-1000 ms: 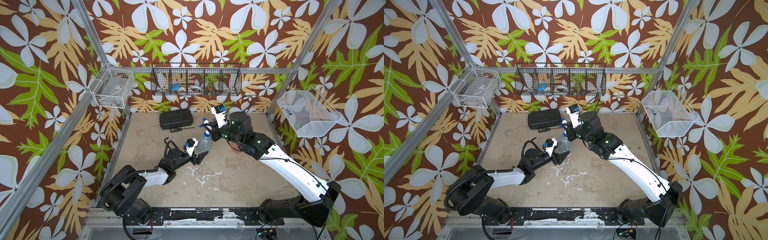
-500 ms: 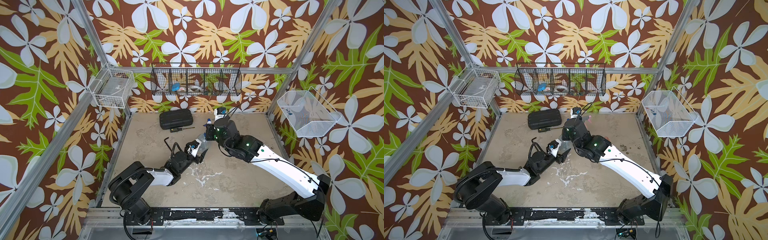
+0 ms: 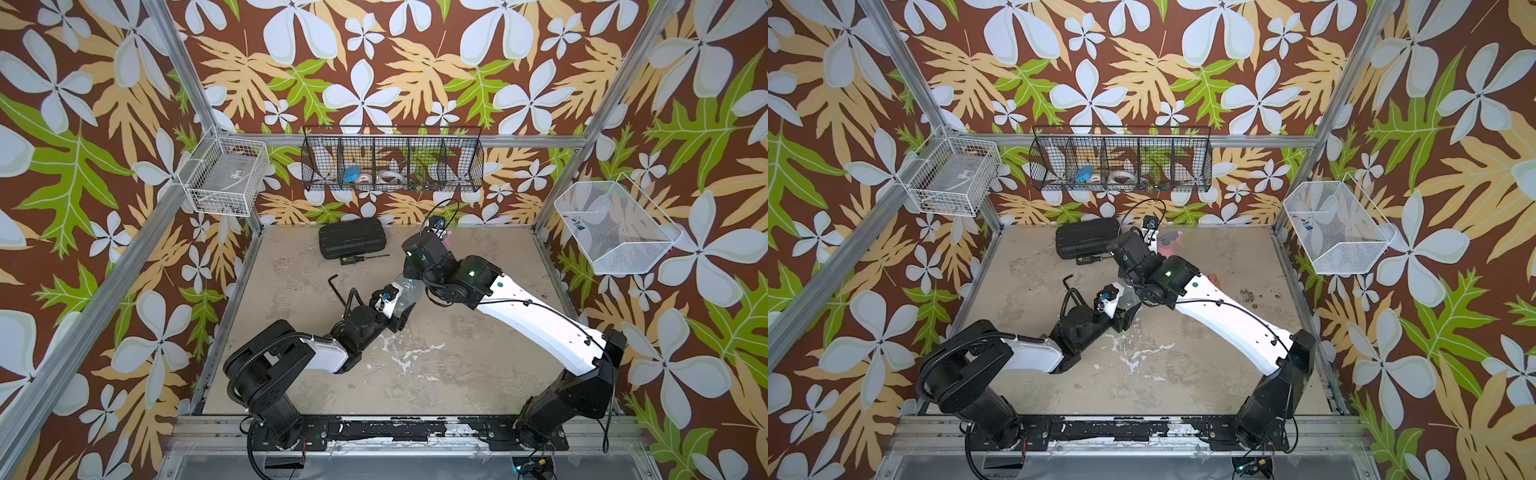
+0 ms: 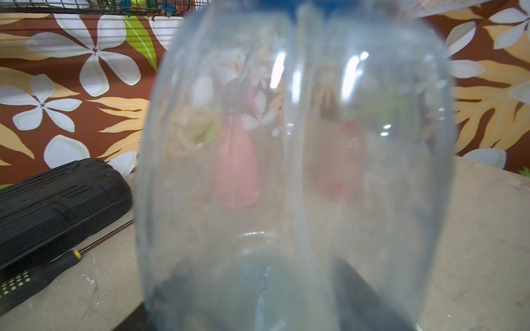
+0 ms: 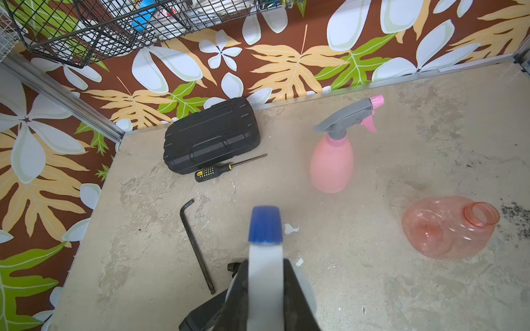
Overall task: Attach spray nozzles to spray bottles
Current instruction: Screw the spray nozzle on the spray bottle.
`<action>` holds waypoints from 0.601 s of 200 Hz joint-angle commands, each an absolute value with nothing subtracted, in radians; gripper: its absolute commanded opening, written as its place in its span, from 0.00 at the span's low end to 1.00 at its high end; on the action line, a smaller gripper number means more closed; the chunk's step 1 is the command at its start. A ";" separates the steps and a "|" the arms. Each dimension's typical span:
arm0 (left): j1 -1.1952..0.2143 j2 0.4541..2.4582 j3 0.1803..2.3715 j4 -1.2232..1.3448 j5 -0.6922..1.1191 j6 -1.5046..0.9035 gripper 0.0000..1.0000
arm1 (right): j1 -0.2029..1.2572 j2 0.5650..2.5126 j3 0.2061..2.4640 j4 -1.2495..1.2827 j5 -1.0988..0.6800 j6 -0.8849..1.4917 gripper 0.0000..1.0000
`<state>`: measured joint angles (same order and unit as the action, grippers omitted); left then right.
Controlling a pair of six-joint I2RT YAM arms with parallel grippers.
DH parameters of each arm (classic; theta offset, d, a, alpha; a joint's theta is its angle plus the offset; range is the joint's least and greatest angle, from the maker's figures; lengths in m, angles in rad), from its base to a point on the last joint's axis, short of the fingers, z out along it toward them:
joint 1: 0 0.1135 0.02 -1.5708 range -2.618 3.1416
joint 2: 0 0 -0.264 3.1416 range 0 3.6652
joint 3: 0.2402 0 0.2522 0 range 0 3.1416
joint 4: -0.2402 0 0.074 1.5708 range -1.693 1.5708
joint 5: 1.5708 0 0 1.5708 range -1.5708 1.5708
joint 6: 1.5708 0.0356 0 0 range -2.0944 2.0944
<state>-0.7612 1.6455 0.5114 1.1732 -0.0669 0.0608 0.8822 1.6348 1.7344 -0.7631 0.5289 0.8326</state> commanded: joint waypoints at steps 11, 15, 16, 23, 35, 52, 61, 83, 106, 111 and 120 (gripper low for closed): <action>-0.762 1.651 0.509 1.635 0.007 -0.011 0.46 | 0.887 1.640 1.774 -0.971 0.426 0.750 0.08; -0.762 1.653 0.508 1.636 0.015 -0.015 0.46 | 0.887 1.641 1.781 -0.970 0.424 0.738 0.11; -0.762 1.653 0.508 1.637 0.016 -0.016 0.46 | 0.887 1.640 1.783 -0.970 0.423 0.734 0.12; -0.762 1.656 0.506 1.635 0.027 -0.019 0.46 | 0.887 1.637 1.795 -0.966 0.407 0.710 0.16; -0.762 1.664 0.506 1.634 0.041 -0.026 0.46 | 0.887 1.635 1.815 -0.965 0.385 0.680 0.25; -0.762 1.672 0.506 1.631 0.055 -0.032 0.46 | 0.887 1.635 1.842 -0.969 0.360 0.653 0.33; -0.762 1.677 0.508 1.631 0.062 -0.034 0.46 | 0.888 1.638 1.857 -0.976 0.354 0.641 0.35; -0.762 1.686 0.508 1.627 0.080 -0.041 0.46 | 0.891 1.635 1.890 -0.991 0.356 0.622 0.38; -0.762 1.694 0.510 1.610 0.100 -0.048 0.46 | 0.903 1.621 1.921 -0.996 0.345 0.591 0.45; -0.762 1.695 0.511 1.604 0.106 -0.048 0.46 | 0.905 1.617 1.926 -0.997 0.344 0.584 0.46; -0.762 1.698 0.514 1.594 0.112 -0.049 0.46 | 0.913 1.611 1.937 -0.998 0.344 0.569 0.50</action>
<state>-0.7628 1.6932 0.5034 1.5124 0.0864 -0.0246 0.8989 1.6283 1.9118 -0.9524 0.3470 0.6216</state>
